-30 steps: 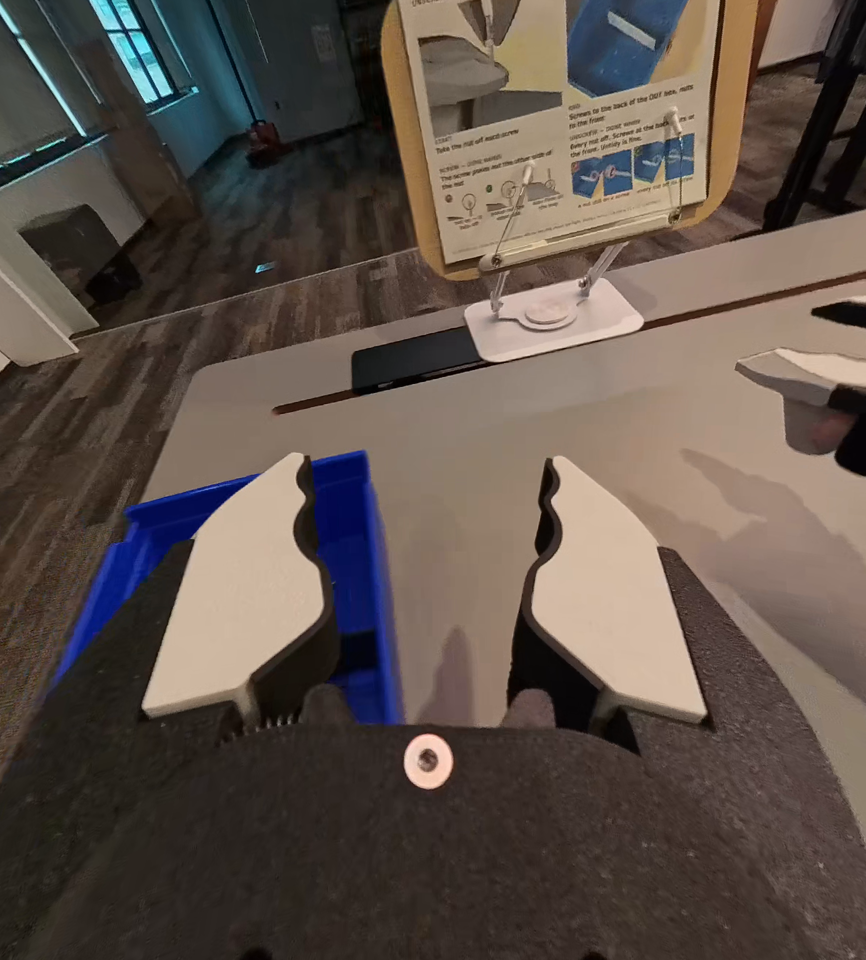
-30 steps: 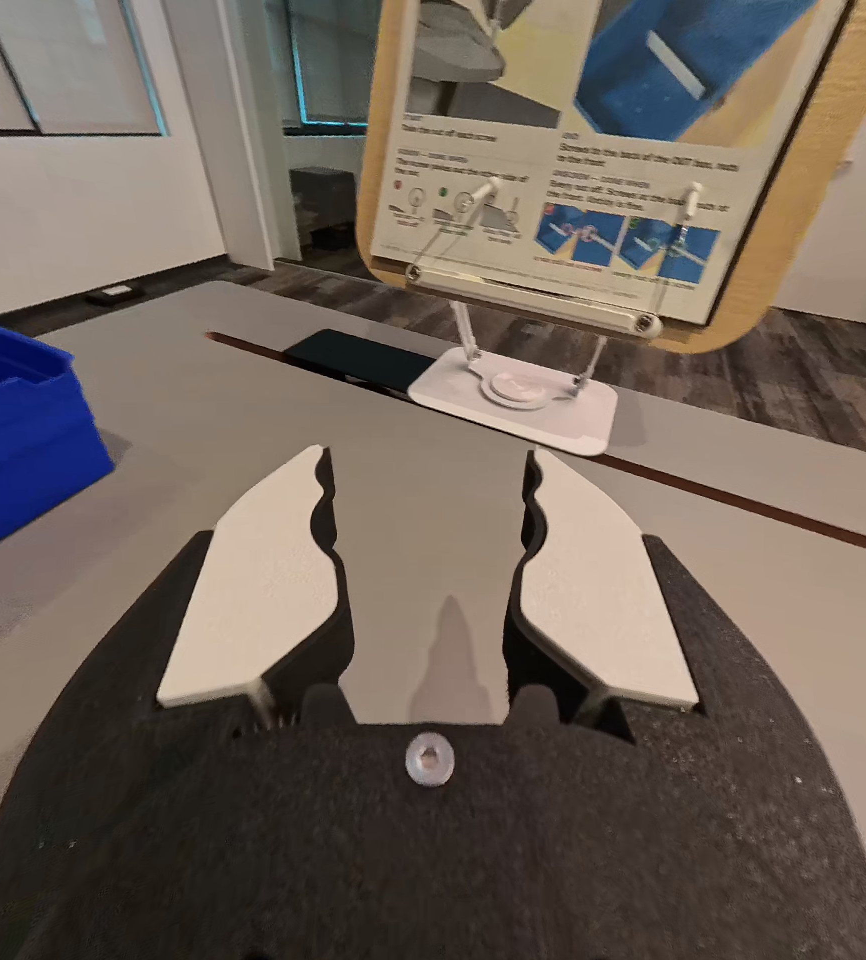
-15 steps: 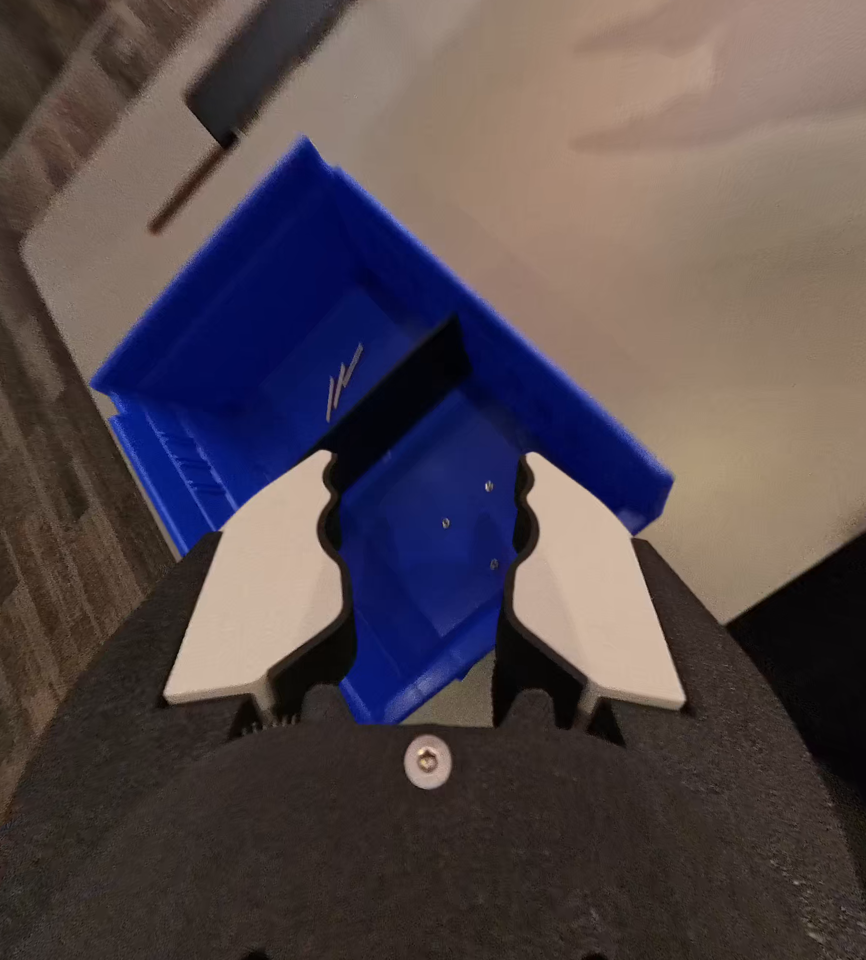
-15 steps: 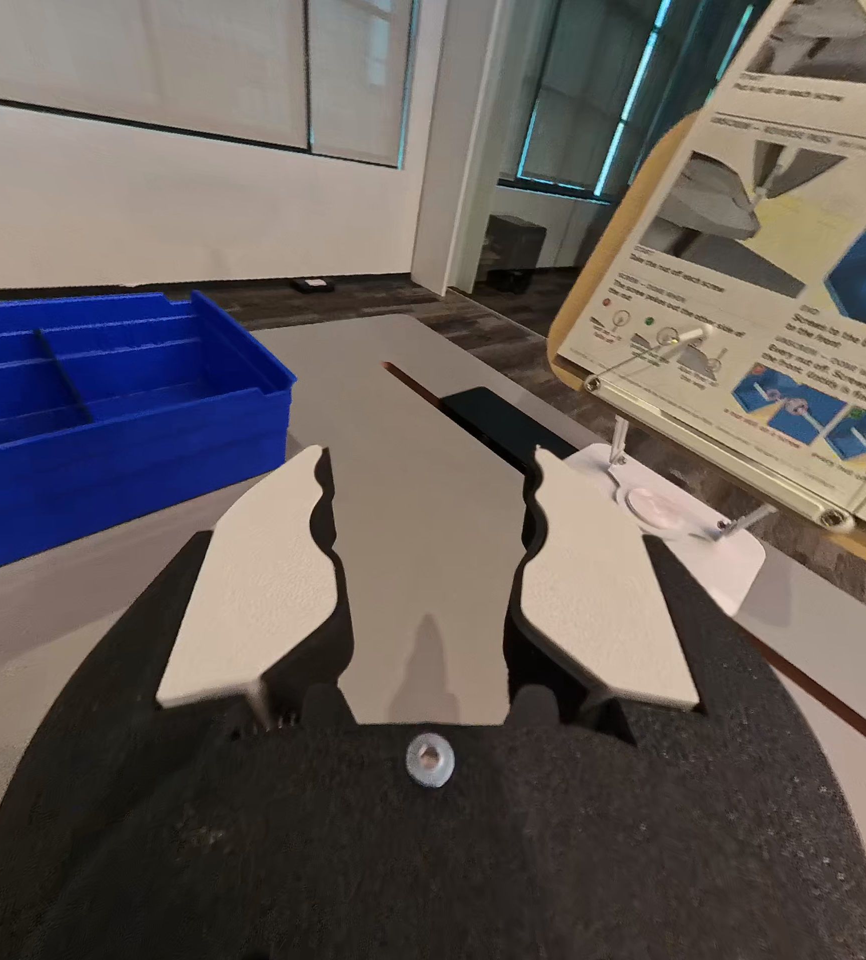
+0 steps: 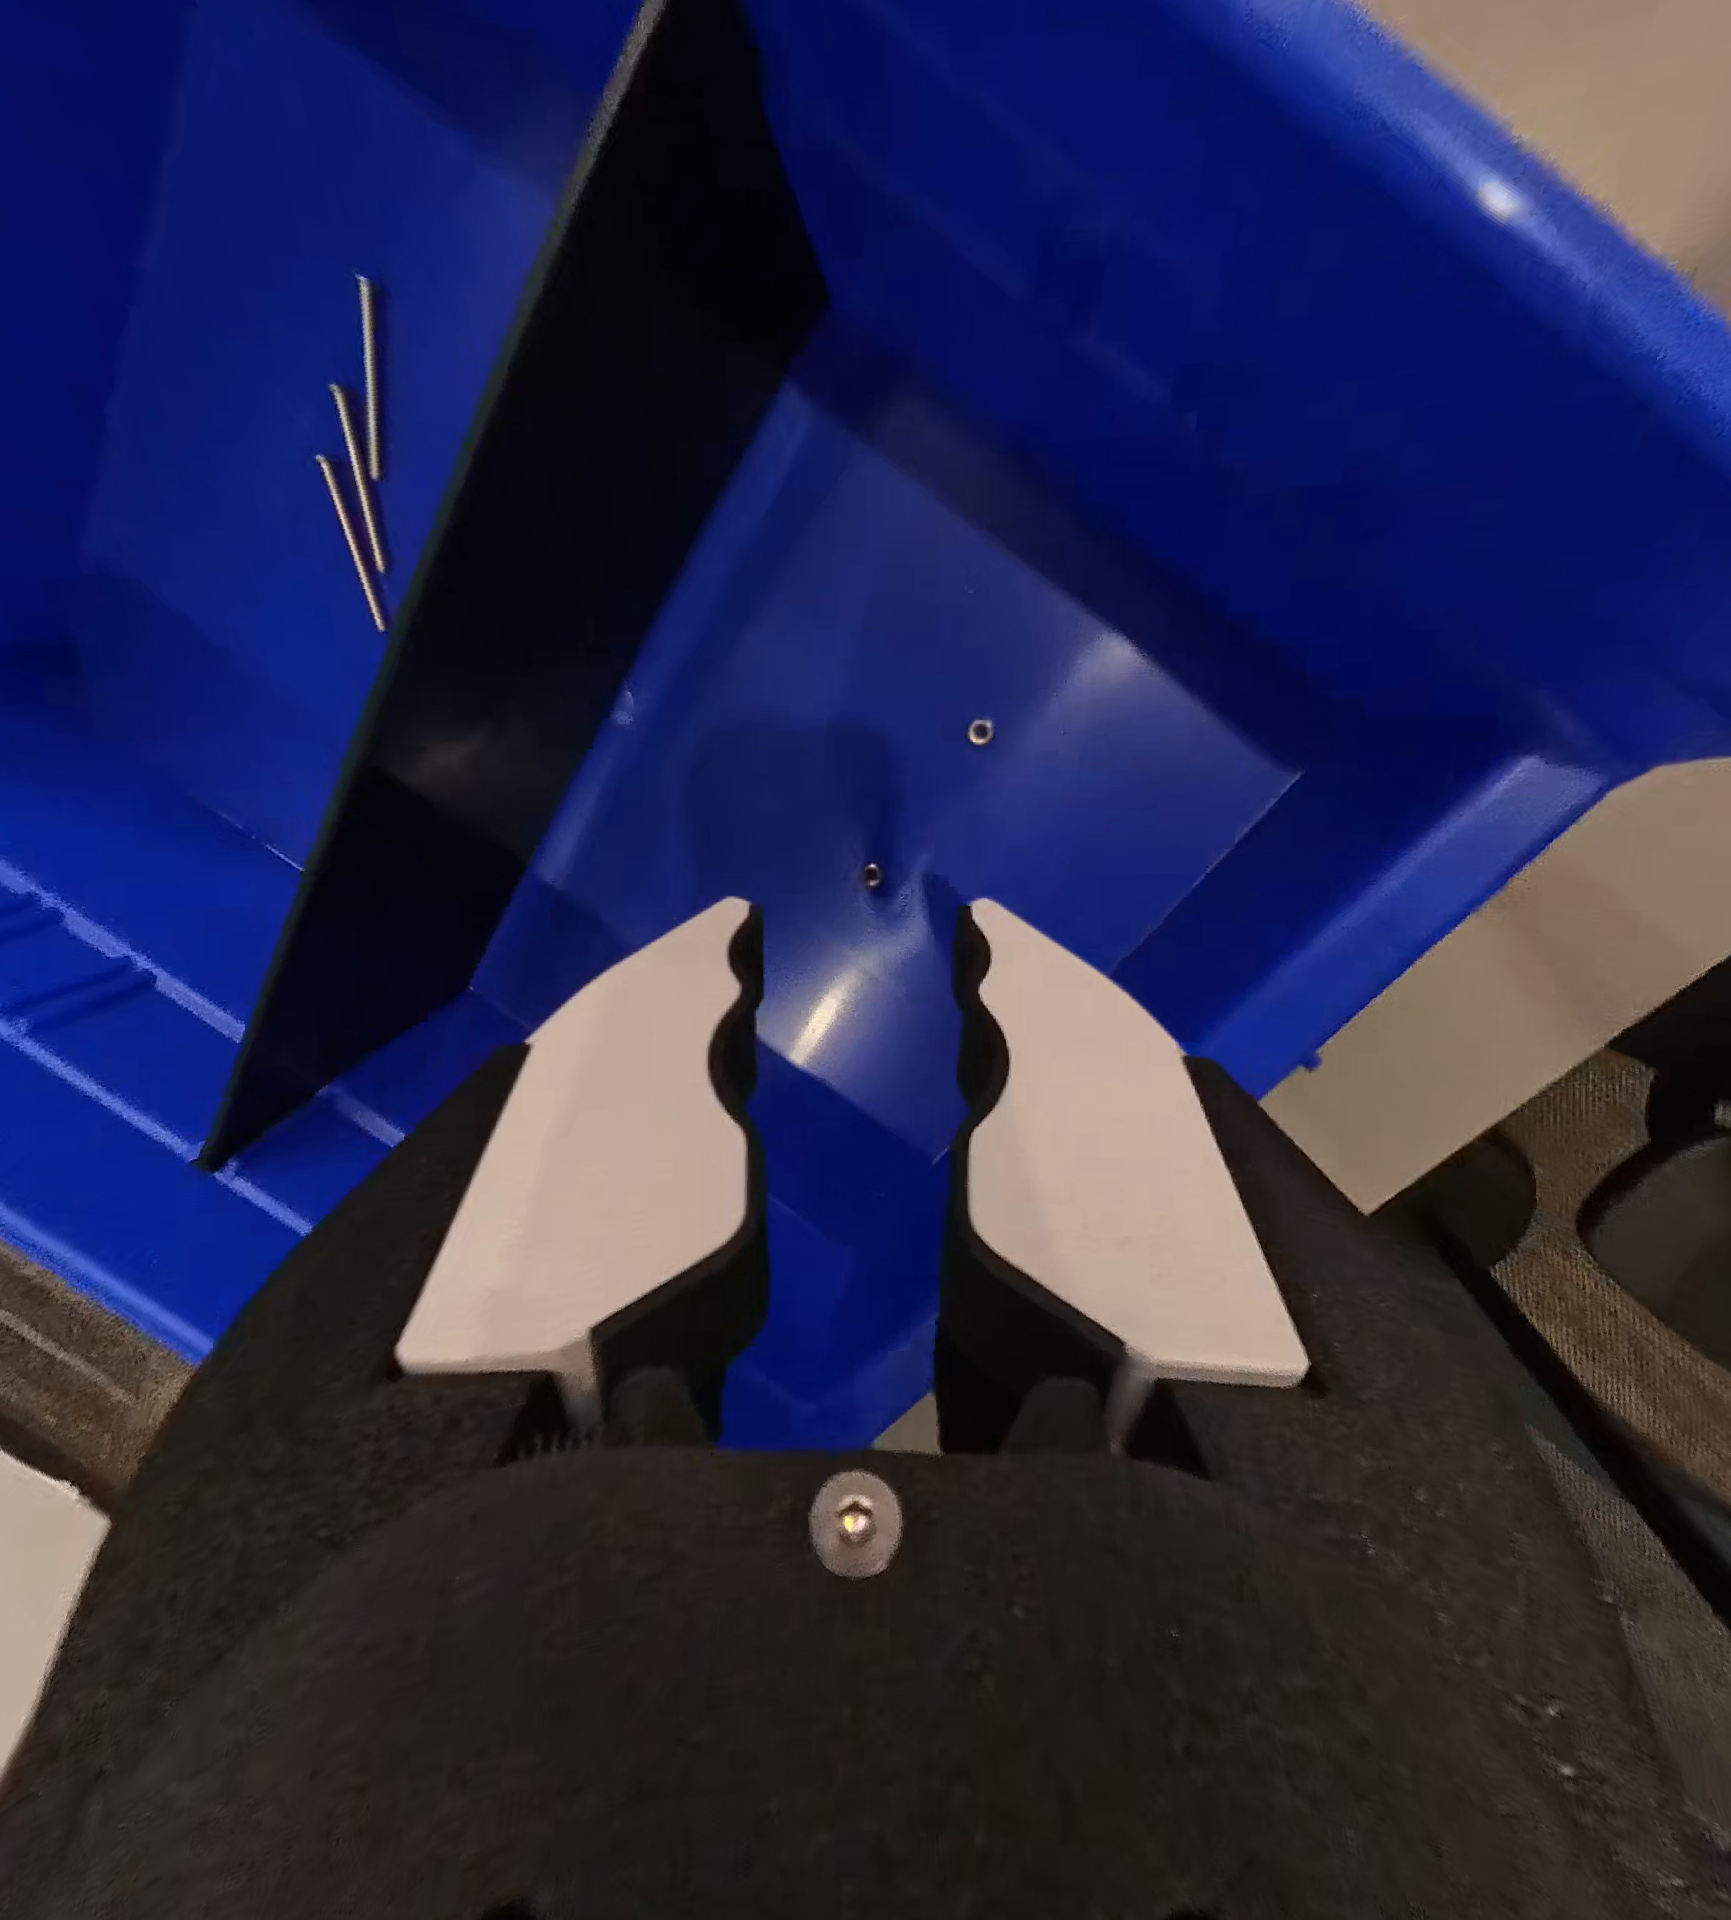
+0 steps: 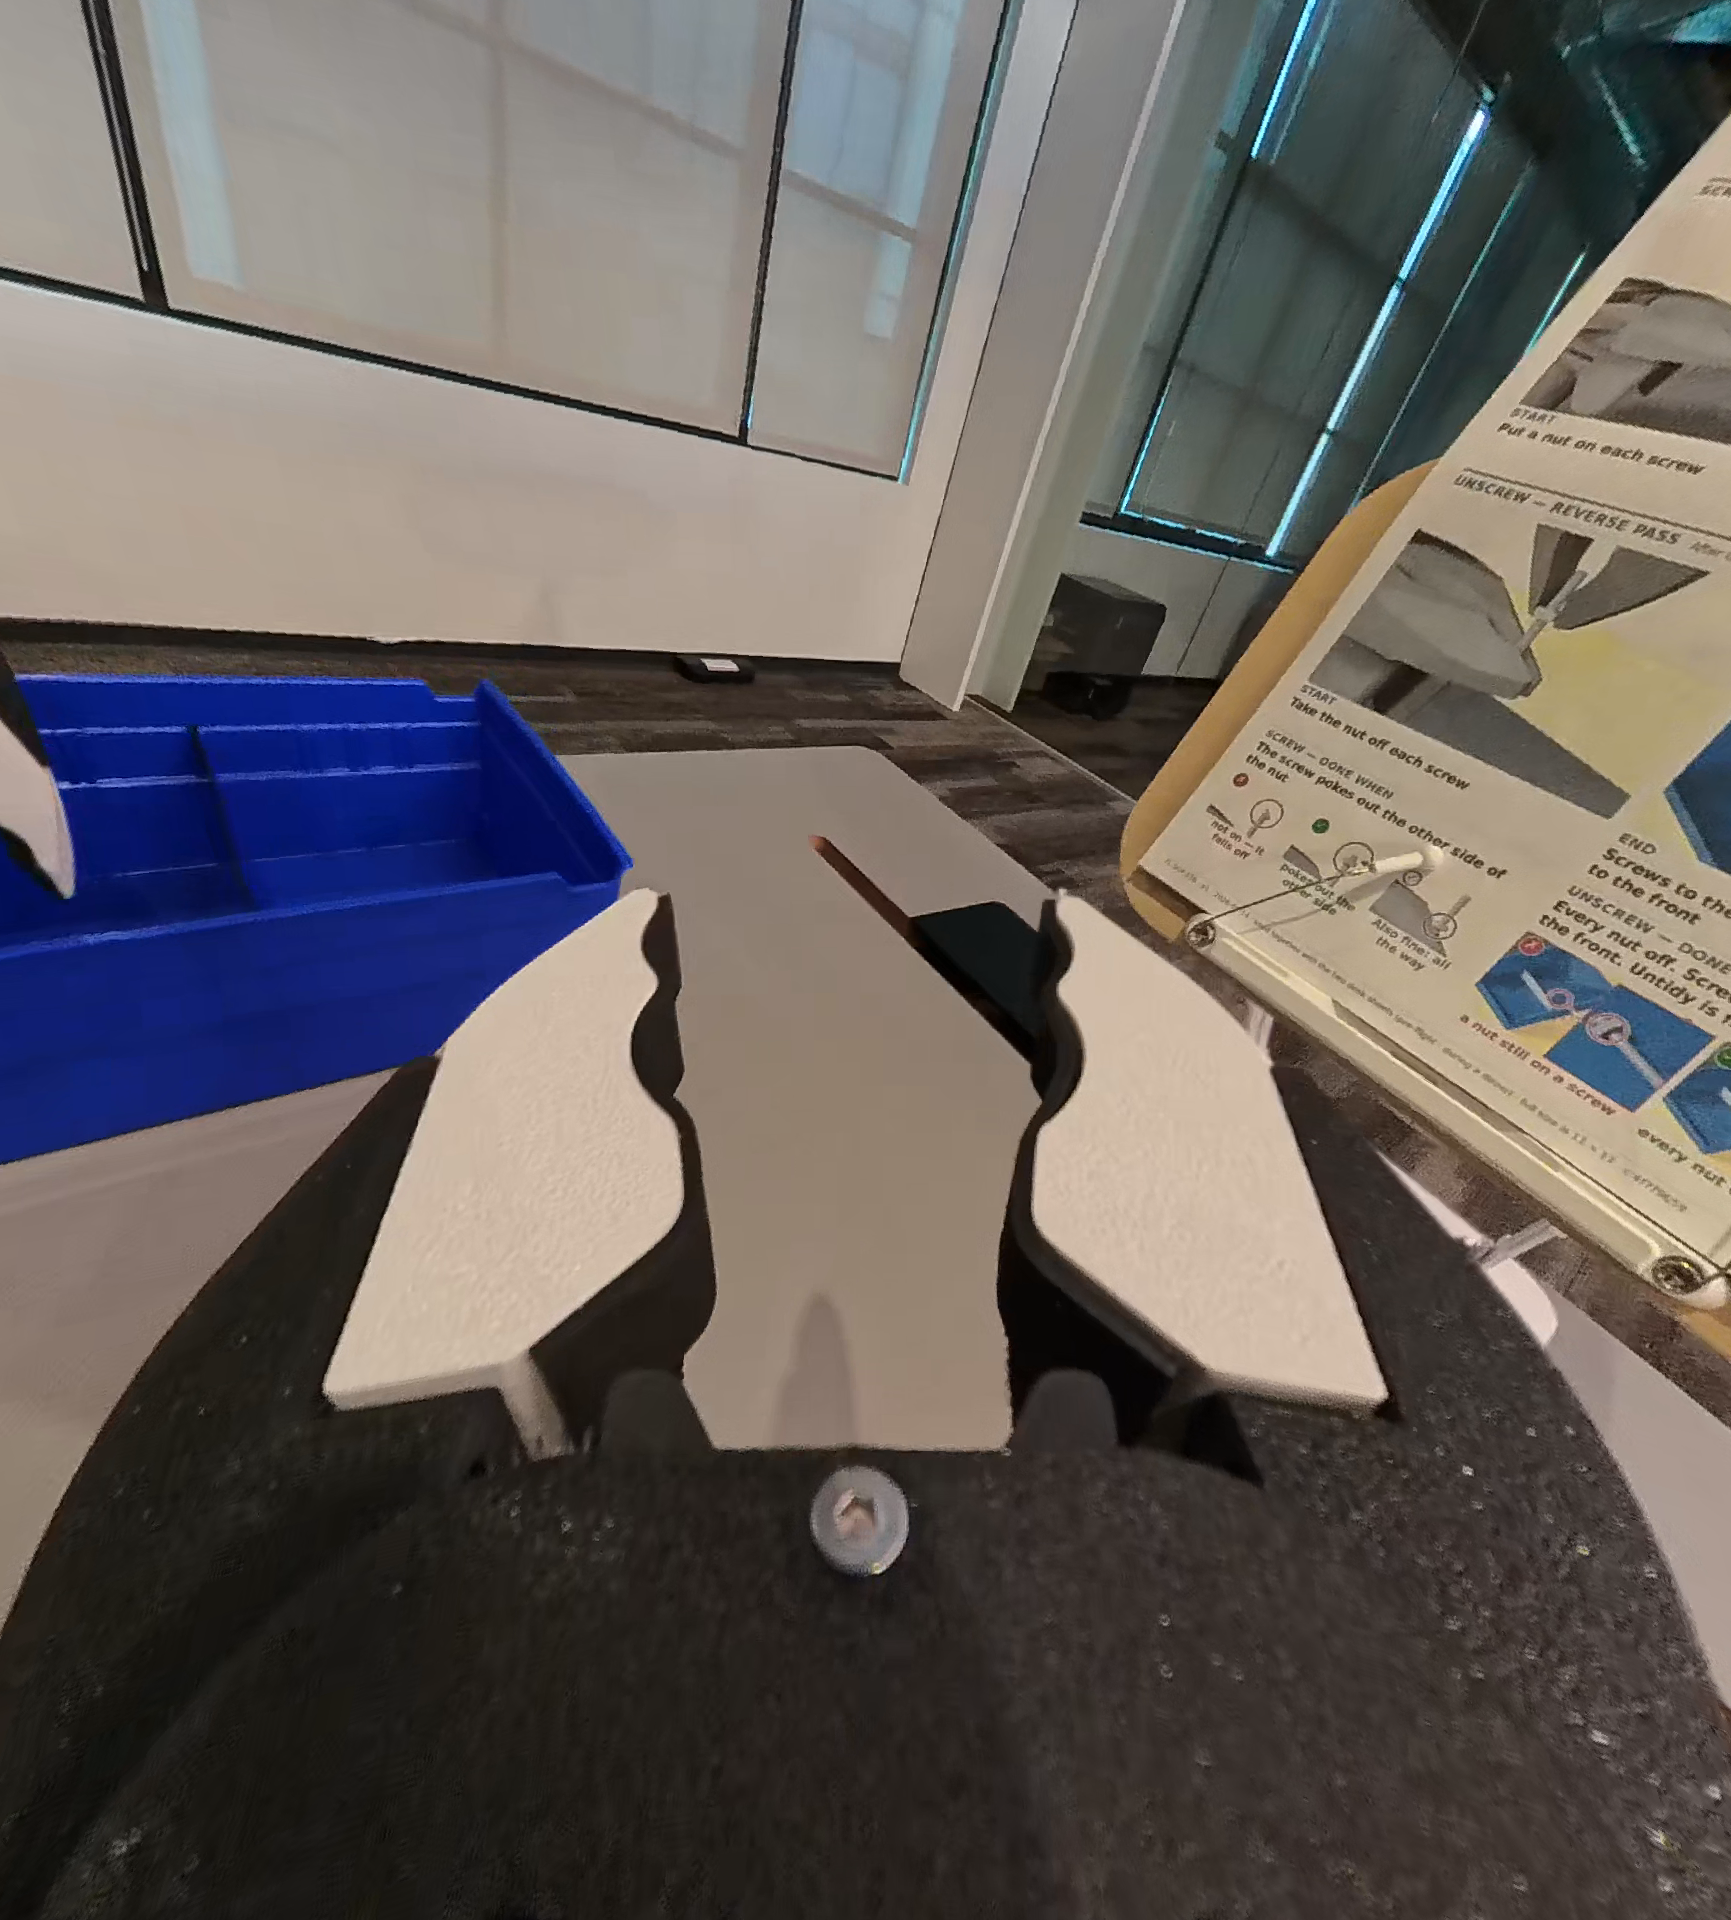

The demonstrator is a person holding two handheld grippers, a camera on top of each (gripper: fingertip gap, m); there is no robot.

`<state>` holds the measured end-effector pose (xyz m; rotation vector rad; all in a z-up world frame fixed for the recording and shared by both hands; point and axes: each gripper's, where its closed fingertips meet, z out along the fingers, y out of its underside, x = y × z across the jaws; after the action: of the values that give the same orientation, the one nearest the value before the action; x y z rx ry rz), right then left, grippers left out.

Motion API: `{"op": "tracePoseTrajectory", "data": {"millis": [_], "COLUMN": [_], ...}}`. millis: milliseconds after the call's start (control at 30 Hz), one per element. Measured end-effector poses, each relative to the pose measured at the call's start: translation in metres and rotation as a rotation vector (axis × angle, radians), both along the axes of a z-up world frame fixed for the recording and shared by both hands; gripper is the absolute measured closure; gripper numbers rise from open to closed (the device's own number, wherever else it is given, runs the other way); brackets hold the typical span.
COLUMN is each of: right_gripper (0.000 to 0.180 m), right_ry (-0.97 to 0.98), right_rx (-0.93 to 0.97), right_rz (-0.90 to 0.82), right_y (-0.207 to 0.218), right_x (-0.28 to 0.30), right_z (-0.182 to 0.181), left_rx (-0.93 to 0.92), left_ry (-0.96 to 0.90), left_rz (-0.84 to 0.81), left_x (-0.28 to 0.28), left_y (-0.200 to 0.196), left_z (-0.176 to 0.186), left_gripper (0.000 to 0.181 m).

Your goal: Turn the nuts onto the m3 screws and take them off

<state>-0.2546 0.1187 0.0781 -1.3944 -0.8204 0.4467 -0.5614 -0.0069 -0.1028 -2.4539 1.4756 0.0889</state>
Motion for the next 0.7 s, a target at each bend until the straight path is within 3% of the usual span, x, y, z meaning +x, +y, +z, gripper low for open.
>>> {"op": "tracePoseTrajectory", "data": {"millis": [400,700], "right_gripper": [0.117,0.119], "right_ry": [0.022,0.035], "right_rx": [0.044,0.058], "right_rz": [0.005,-0.001], "right_y": [0.009,0.009], "right_x": [0.010,0.017], "right_z": [0.009,0.014], "left_rx": [-0.133,-0.130], "left_ry": [0.033,0.041], "left_rz": [-0.053,-0.090], "left_x": [-0.004,-0.004], "left_y": [0.000,0.003], "left_z": [-0.028,-0.036], "left_gripper": [0.157,0.160]}}
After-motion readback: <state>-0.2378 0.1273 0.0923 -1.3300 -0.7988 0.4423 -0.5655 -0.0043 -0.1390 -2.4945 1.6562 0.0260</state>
